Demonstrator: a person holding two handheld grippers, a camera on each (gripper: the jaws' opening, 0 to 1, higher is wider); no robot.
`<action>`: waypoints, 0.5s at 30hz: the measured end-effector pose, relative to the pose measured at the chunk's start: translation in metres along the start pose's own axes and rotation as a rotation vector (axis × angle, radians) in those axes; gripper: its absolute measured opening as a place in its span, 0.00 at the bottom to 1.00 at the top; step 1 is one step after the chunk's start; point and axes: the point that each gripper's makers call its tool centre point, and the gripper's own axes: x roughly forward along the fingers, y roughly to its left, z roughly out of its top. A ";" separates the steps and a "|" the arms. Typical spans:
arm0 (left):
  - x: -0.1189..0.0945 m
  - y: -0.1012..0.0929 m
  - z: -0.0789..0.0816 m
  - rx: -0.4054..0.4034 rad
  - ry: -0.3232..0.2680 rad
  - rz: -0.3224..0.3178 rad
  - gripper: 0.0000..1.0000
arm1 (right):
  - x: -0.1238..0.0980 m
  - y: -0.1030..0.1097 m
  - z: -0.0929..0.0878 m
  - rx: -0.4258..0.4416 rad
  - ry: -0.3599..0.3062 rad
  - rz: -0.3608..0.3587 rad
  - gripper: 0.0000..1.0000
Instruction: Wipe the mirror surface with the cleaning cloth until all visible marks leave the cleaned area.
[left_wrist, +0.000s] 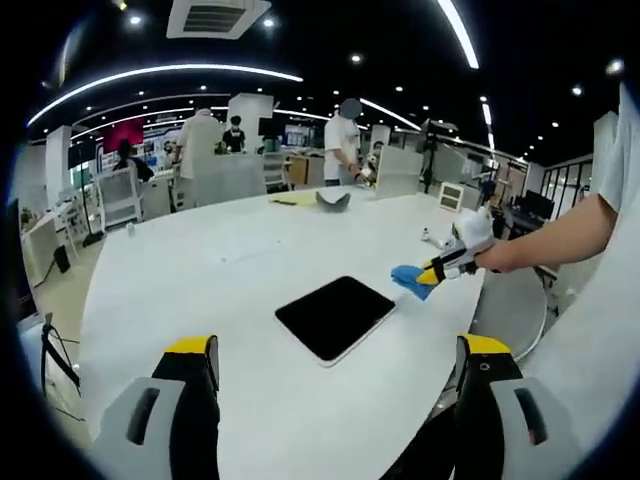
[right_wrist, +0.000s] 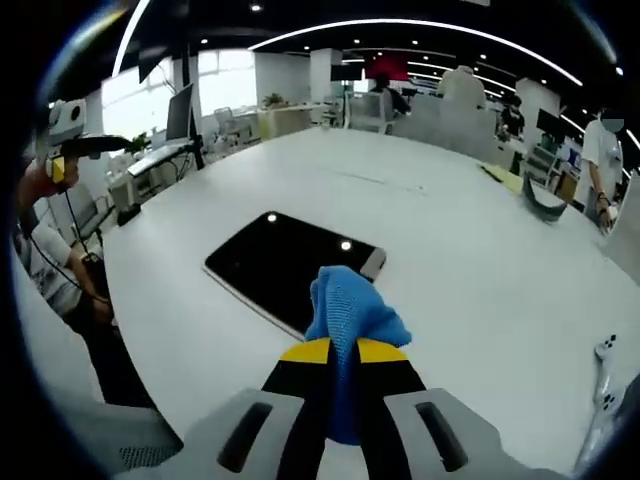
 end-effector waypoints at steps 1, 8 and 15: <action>0.001 0.001 0.001 0.007 -0.014 0.004 0.99 | 0.000 0.001 0.002 0.002 -0.001 0.001 0.03; 0.015 0.002 0.002 -0.003 -0.012 0.005 0.99 | 0.004 0.010 0.021 -0.014 -0.022 0.032 0.03; 0.028 0.004 0.004 -0.018 -0.029 0.004 0.99 | 0.006 0.010 0.027 -0.017 -0.017 0.045 0.03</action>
